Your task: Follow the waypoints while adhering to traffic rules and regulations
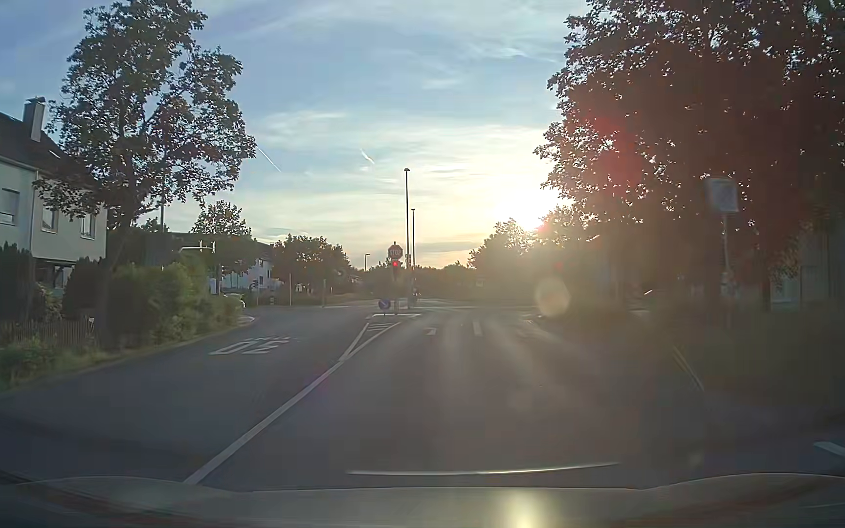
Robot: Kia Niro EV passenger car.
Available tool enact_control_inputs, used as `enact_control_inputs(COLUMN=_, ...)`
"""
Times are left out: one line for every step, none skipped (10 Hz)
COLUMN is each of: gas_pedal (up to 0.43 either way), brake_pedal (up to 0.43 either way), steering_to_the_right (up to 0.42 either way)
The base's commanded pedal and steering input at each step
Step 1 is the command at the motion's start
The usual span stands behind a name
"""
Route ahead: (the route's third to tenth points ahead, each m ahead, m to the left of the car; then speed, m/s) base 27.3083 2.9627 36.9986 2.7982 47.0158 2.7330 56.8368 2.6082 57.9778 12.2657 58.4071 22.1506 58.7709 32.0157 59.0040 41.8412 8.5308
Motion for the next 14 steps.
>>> enact_control_inputs(gas_pedal=0.000, brake_pedal=0.110, steering_to_the_right=0.007)
enact_control_inputs(gas_pedal=0.000, brake_pedal=0.110, steering_to_the_right=0.007)
enact_control_inputs(gas_pedal=0.000, brake_pedal=0.116, steering_to_the_right=0.007)
enact_control_inputs(gas_pedal=0.000, brake_pedal=0.122, steering_to_the_right=0.007)
enact_control_inputs(gas_pedal=0.000, brake_pedal=0.134, steering_to_the_right=0.007)
enact_control_inputs(gas_pedal=0.000, brake_pedal=0.146, steering_to_the_right=0.005)
enact_control_inputs(gas_pedal=0.000, brake_pedal=0.152, steering_to_the_right=0.005)
enact_control_inputs(gas_pedal=0.000, brake_pedal=0.171, steering_to_the_right=0.000)
enact_control_inputs(gas_pedal=0.000, brake_pedal=0.177, steering_to_the_right=-0.004)
enact_control_inputs(gas_pedal=0.000, brake_pedal=0.183, steering_to_the_right=-0.004)
enact_control_inputs(gas_pedal=0.000, brake_pedal=0.183, steering_to_the_right=-0.004)
enact_control_inputs(gas_pedal=0.000, brake_pedal=0.183, steering_to_the_right=-0.004)
enact_control_inputs(gas_pedal=0.000, brake_pedal=0.189, steering_to_the_right=-0.004)
enact_control_inputs(gas_pedal=0.000, brake_pedal=0.189, steering_to_the_right=-0.004)
